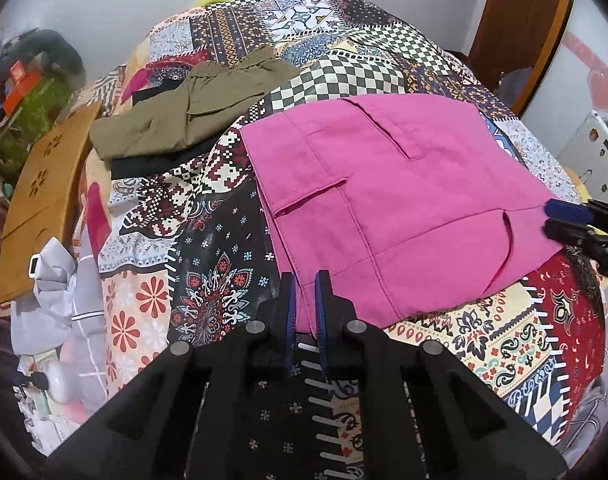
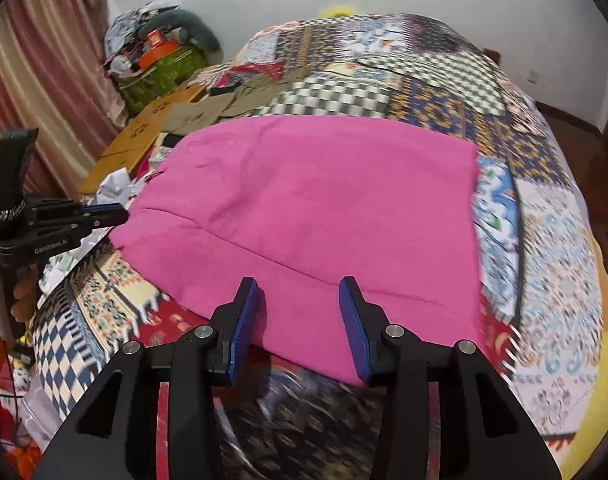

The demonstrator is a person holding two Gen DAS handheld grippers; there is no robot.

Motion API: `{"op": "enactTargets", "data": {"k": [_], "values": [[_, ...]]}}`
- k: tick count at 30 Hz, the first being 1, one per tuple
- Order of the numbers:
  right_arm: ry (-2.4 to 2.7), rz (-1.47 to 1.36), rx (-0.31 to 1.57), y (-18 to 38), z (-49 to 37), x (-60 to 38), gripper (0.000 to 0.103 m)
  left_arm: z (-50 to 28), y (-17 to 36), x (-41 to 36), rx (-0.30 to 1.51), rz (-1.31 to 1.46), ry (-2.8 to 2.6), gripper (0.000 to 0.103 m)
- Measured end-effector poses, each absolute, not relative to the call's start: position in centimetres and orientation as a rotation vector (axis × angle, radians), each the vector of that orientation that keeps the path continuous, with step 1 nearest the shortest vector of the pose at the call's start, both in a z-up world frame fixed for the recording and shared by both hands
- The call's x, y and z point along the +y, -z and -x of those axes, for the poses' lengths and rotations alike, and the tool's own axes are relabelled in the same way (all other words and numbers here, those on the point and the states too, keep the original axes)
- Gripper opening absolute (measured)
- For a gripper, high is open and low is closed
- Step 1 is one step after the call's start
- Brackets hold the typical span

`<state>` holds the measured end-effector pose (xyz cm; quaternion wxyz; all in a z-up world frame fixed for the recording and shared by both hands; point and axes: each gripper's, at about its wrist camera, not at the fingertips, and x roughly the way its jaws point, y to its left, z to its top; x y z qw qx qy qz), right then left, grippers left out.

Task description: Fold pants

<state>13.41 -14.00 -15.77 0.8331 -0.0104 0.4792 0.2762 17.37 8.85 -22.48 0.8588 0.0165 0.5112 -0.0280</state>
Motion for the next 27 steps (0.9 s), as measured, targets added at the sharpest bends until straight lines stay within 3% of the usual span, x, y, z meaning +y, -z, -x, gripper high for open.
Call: {"op": "enactTargets", "data": {"k": [10,13,17,20,22,24,27], "values": [[-0.457,-0.093,1.051,16.6,-12.7,-20.5,0.036,-17.1,22.5,8.5,1.055,-0.069,0.049,0.011],[-0.449,-0.113,1.070,16.7,-12.7,-21.6,0.044,-17.0,22.0,8.5,1.043,-0.080,0.051,0.012],[-0.424,-0.068,1.075,16.1,-13.0,-22.3,0.045,-17.3,20.4,9.6,1.010,-0.077,0.014,0.013],[-0.399,-0.078,1.063,15.3,-13.6,-23.4,0.048,-18.4,18.8,11.0,0.979,-0.049,-0.012,0.025],[-0.390,-0.076,1.037,14.5,-14.2,-23.8,0.048,-19.5,17.9,11.7,0.951,-0.041,-0.037,0.047],[-0.384,-0.075,1.011,13.7,-15.1,-24.0,0.048,-20.4,17.3,12.1,0.932,-0.034,-0.060,0.058],[-0.380,-0.083,0.976,12.8,-16.7,-24.1,0.050,-22.5,16.9,12.6,0.924,-0.007,-0.060,0.062]]}}
